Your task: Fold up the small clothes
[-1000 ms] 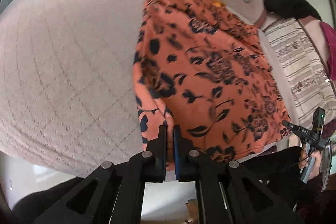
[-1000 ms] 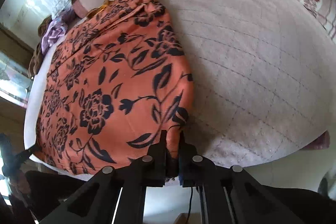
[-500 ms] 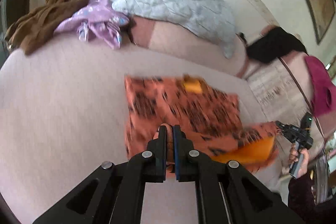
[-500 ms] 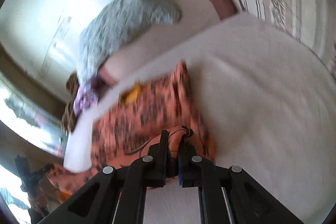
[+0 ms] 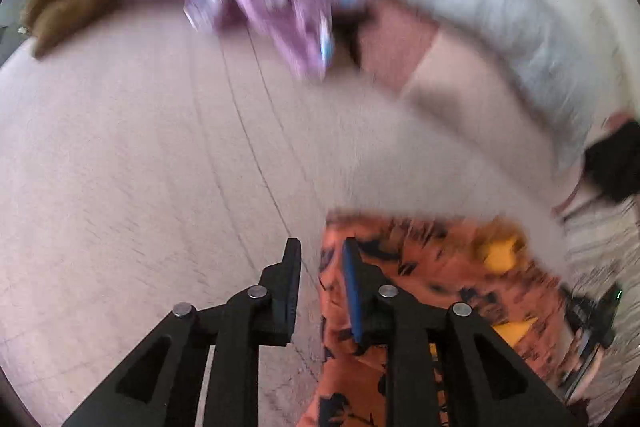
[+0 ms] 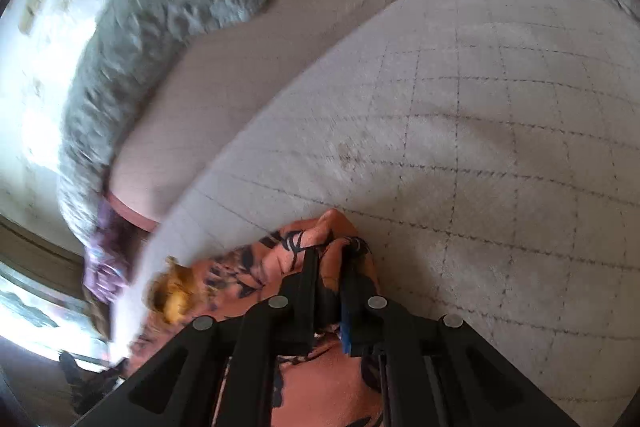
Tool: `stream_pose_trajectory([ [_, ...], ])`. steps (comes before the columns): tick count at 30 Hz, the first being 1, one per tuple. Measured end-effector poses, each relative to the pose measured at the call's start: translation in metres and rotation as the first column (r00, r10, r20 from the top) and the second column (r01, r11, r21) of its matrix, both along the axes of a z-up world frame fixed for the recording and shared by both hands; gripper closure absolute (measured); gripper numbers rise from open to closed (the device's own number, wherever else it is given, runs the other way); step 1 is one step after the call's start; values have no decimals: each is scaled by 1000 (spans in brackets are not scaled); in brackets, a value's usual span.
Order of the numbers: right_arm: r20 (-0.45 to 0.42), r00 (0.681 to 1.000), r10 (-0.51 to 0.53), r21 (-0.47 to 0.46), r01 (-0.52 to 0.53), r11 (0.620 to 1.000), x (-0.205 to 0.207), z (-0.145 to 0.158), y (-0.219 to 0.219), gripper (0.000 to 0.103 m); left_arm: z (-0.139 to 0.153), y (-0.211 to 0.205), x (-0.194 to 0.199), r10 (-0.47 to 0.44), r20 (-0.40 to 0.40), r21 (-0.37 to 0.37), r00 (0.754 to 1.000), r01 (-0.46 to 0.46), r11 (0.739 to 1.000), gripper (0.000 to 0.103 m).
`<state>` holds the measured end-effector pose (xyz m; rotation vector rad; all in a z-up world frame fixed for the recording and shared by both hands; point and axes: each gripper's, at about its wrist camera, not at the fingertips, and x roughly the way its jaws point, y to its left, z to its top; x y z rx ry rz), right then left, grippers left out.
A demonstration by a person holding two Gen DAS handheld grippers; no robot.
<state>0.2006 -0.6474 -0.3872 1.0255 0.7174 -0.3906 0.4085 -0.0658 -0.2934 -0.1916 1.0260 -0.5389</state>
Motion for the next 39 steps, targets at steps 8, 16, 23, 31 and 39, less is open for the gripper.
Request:
stream_pose_trajectory([
  [8, 182, 979, -87, -222, 127, 967, -61, 87, 31, 21, 36, 38, -115, 60, 139, 54, 988, -68, 996, 49],
  [16, -166, 844, 510, -289, -536, 793, 22, 73, 220, 66, -33, -15, -143, -53, 61, 277, 997, 34, 960, 48],
  [23, -202, 844, 498, -335, -537, 774, 144, 51, 253, 69, -28, -2, -108, 10, 48, 223, 999, -21, 974, 48],
  [31, 3, 952, 305, -292, -291, 911, 113, 91, 177, 68, 2, -3, -107, 38, 160, 154, 986, -63, 986, 48],
  [39, -209, 903, 376, -262, -422, 868, 1, 55, 177, 68, -14, -56, -108, -184, 37, 106, 982, 179, 978, 46],
])
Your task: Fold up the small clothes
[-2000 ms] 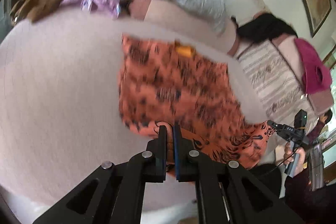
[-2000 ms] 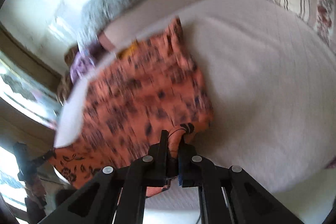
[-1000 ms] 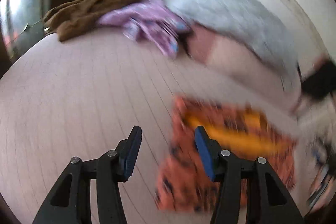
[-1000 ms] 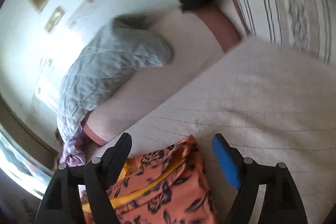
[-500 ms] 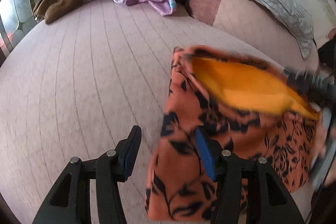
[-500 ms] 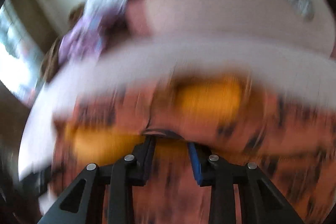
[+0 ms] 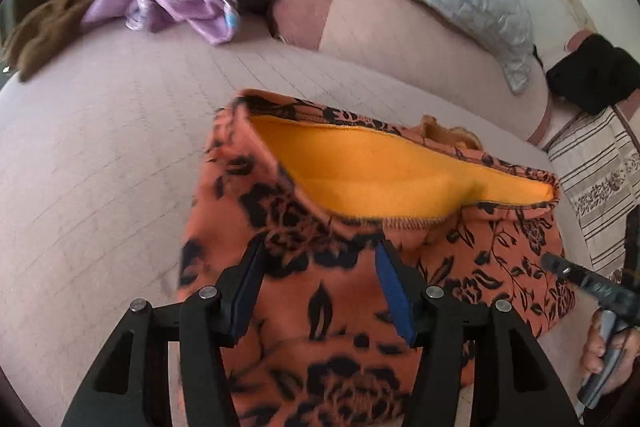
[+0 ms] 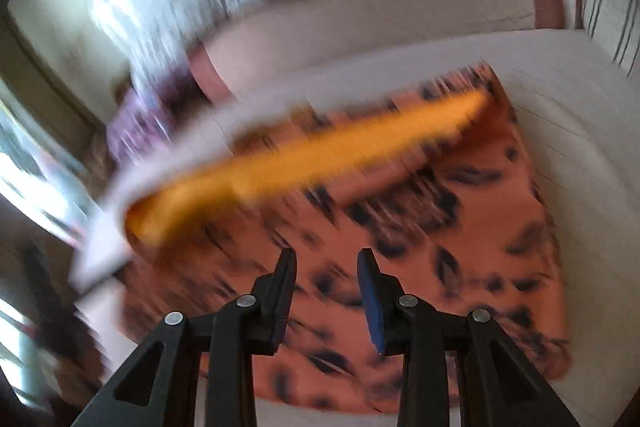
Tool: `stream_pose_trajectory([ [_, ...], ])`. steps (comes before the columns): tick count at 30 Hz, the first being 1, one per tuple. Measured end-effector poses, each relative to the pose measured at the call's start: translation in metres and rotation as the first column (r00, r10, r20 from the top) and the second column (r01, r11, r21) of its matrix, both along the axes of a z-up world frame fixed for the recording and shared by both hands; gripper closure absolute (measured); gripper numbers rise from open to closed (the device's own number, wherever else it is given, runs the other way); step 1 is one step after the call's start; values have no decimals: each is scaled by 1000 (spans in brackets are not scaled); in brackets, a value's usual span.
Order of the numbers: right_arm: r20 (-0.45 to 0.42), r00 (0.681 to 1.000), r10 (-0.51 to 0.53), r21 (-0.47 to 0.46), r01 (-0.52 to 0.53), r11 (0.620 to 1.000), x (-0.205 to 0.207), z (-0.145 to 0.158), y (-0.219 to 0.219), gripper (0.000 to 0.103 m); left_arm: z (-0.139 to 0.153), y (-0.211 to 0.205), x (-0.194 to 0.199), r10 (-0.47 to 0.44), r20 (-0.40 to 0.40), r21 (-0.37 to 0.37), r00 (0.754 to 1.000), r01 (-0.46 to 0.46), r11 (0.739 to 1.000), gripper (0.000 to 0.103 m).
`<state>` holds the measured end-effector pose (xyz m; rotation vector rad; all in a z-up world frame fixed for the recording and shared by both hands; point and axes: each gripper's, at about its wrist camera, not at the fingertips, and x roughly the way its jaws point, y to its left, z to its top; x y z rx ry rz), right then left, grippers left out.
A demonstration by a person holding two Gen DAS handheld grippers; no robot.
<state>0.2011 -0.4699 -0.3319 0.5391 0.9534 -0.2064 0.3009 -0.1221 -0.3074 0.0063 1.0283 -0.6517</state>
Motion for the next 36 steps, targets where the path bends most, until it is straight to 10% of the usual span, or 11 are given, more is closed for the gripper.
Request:
stream_pose_trajectory([
  [4, -100, 995, 20, -38, -24, 999, 43, -23, -18, 68, 1, -27, 62, 26, -67, -12, 997, -27, 1000, 46],
  [10, 97, 977, -191, 38, 188, 981, 109, -1, -81, 68, 19, -29, 127, 219, -31, -9, 975, -219, 976, 46],
  [13, 181, 953, -244, 126, 224, 966, 89, 13, -94, 67, 38, -13, 90, 169, -11, -38, 986, -169, 985, 46],
  [16, 143, 983, -114, 105, 100, 989, 55, 16, -69, 67, 37, -2, 16, 2, 53, 118, 999, -8, 993, 46],
  [19, 113, 992, -62, 143, 45, 989, -8, 12, -47, 67, 23, 38, -42, 47, 52, 188, 998, -56, 981, 44],
  [21, 101, 984, -145, 220, 120, 968, -60, 6, -44, 60, 5, 72, -67, 156, -75, 150, 985, -144, 978, 43],
  [23, 73, 973, -218, 302, 187, 935, -101, -5, -40, 28, -9, 87, -81, 209, -153, 125, 966, -191, 974, 43],
  [31, -27, 868, -496, 584, 416, 697, -154, -68, -56, 28, -34, 95, -44, 336, -322, -173, 885, -404, 898, 25],
  [36, 40, 798, -601, 604, 460, 651, -147, -74, -77, 28, -41, 102, -25, 377, -381, -314, 845, -501, 807, 21],
])
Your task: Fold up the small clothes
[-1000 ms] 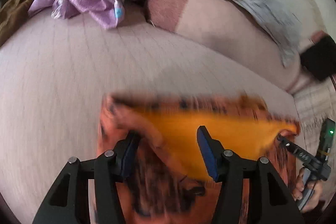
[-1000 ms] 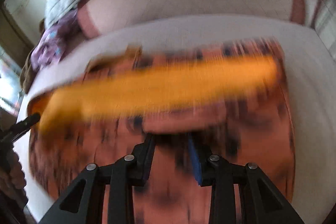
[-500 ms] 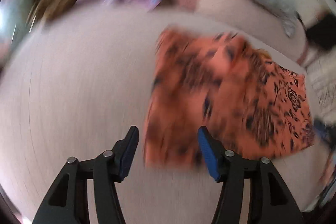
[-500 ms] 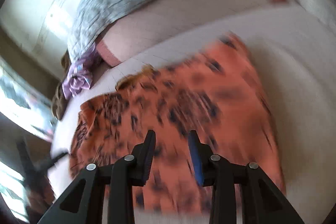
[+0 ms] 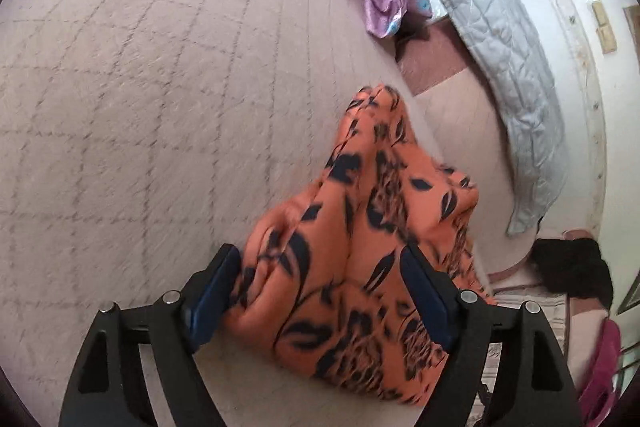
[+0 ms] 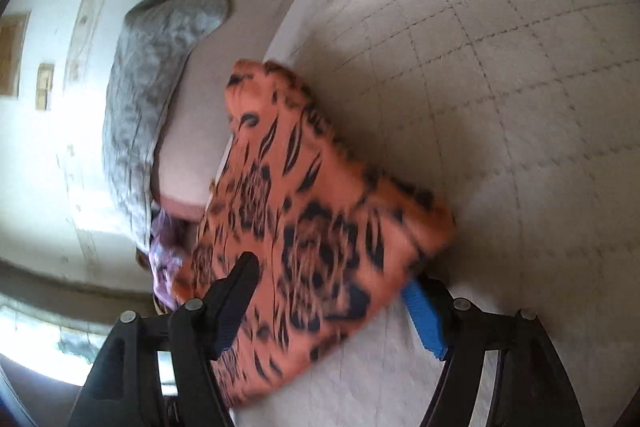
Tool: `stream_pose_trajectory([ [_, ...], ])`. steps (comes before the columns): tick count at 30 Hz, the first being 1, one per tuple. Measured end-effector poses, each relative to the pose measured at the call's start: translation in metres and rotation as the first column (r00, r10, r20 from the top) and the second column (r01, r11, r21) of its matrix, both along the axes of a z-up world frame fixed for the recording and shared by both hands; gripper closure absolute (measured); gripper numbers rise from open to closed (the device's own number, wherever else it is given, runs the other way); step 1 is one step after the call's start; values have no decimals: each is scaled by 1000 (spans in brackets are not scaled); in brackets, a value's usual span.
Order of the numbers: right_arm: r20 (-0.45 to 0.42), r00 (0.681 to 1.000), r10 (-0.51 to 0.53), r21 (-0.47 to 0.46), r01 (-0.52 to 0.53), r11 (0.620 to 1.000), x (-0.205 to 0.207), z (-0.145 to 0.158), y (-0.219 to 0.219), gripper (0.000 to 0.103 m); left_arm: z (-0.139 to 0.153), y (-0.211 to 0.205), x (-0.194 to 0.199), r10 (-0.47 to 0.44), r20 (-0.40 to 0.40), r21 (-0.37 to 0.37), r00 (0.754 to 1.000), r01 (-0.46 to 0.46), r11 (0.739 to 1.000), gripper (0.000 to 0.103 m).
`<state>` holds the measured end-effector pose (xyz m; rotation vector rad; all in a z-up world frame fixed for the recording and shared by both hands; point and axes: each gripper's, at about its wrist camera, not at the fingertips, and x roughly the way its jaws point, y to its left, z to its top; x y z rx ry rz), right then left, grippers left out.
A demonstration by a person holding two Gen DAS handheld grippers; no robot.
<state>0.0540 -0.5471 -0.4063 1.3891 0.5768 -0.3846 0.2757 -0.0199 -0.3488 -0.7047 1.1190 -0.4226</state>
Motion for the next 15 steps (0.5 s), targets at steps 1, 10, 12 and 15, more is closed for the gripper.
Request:
stream_pose_trajectory([
  [1, 13, 999, -30, -10, 30, 1000, 3, 0, -2, 30, 1, 1, -1, -10, 13, 1, 1000, 10, 1000, 30],
  [10, -9, 1000, 15, -210, -17, 977, 20, 26, 8, 88, 19, 4, -10, -66, 123, -19, 990, 69, 997, 86],
  [12, -3, 1000, 23, -257, -23, 966, 9, 43, 18, 88, 40, 11, -27, -91, 165, -3, 982, 93, 996, 86],
  [15, -19, 999, 36, -313, -40, 949, -16, 68, 38, 88, 60, 35, -61, -124, 154, 15, 980, 123, 992, 86],
])
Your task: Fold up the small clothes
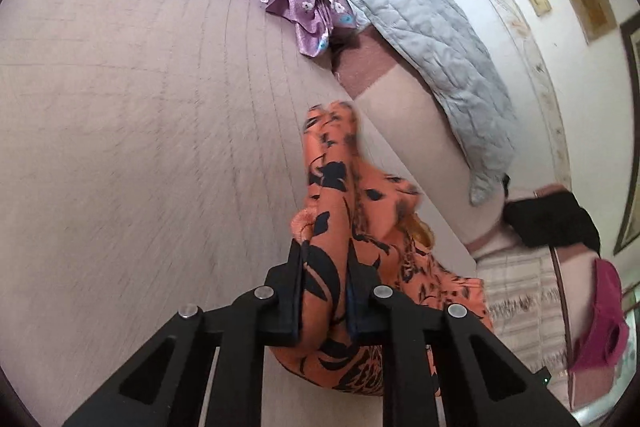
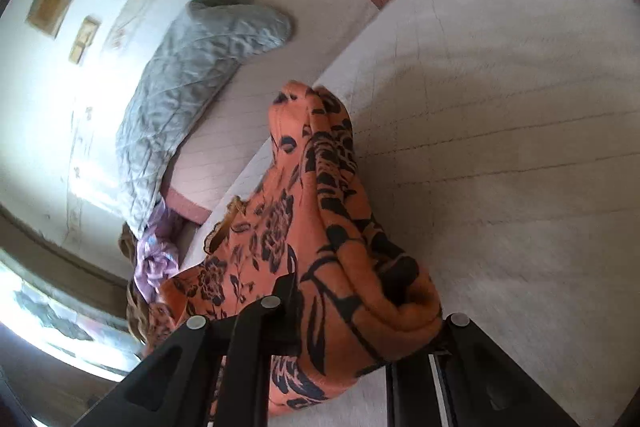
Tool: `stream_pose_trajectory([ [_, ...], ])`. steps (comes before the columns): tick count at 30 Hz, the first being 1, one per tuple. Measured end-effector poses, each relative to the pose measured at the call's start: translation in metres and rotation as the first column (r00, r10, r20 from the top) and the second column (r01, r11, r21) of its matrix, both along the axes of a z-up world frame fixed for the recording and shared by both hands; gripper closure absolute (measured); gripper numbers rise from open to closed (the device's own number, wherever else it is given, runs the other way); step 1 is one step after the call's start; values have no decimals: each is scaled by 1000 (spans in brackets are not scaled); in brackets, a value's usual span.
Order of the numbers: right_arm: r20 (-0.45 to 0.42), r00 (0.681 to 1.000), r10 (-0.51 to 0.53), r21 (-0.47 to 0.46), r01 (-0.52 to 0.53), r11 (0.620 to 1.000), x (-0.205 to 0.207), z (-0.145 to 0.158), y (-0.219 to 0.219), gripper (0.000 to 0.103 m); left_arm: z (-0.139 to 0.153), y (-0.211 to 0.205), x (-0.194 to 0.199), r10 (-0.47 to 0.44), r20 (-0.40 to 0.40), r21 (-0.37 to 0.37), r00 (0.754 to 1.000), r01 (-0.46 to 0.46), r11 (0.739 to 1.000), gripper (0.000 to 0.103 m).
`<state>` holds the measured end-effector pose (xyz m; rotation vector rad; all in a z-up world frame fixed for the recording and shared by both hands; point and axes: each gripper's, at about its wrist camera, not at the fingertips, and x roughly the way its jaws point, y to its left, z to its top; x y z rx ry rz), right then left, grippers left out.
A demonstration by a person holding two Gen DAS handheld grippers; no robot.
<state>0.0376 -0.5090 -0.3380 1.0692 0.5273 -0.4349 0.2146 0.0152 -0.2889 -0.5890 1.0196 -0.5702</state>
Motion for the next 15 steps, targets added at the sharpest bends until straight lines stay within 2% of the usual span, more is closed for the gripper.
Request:
stream_pose_trajectory([
  [3, -12, 1000, 12, -4, -12, 1000, -45, 15, 19, 88, -2, 26, -36, -17, -26, 80, 1000, 19, 997, 85],
  [5, -39, 999, 36, -6, -36, 999, -75, 14, 32, 87, -18, 40, -56, -40, -91, 161, 995, 54, 985, 80],
  [6, -96, 993, 68, -14, -70, 997, -86, 10, 38, 84, -27, 48, -64, -37, -133, 209, 990, 65, 976, 79],
  [7, -163, 982, 94, -15, -98, 995, -94, 5, 44, 80, -31, 58, -72, -18, -159, 249, 987, 57, 967, 83],
  [8, -232, 967, 103, -3, -106, 994, -102, -2, 48, 78, -27, 68, -78, 4, -152, 269, 988, 38, 962, 83],
  [9, -290, 952, 100, 21, -98, 995, -114, -7, 48, 78, -18, 76, -83, 19, -128, 278, 992, 18, 960, 83],
  [10, -306, 948, 86, 28, -81, 996, -122, -7, 45, 74, 0, 84, -89, 37, -69, 290, 997, -15, 957, 82],
  [11, -298, 953, 61, 23, -56, 998, -135, -3, 41, 66, 18, 86, -93, 43, 0, 303, 999, -41, 952, 81],
  [12, -283, 959, 0, -17, -6, 1000, -151, 7, 37, 63, 34, 83, -95, 33, 67, 310, 997, -52, 949, 78],
  [13, -277, 958, -72, -84, 51, 995, -164, 19, 35, 55, 45, 77, -98, 3, 125, 314, 992, -43, 948, 71],
  [14, -256, 959, -120, -160, 80, 984, -172, 32, 36, 55, 58, 58, -95, -46, 182, 326, 982, -16, 945, 68],
  [15, -235, 966, -107, -202, 59, 978, -169, 41, 37, 55, 64, 39, -92, -92, 217, 341, 972, 13, 940, 66],
])
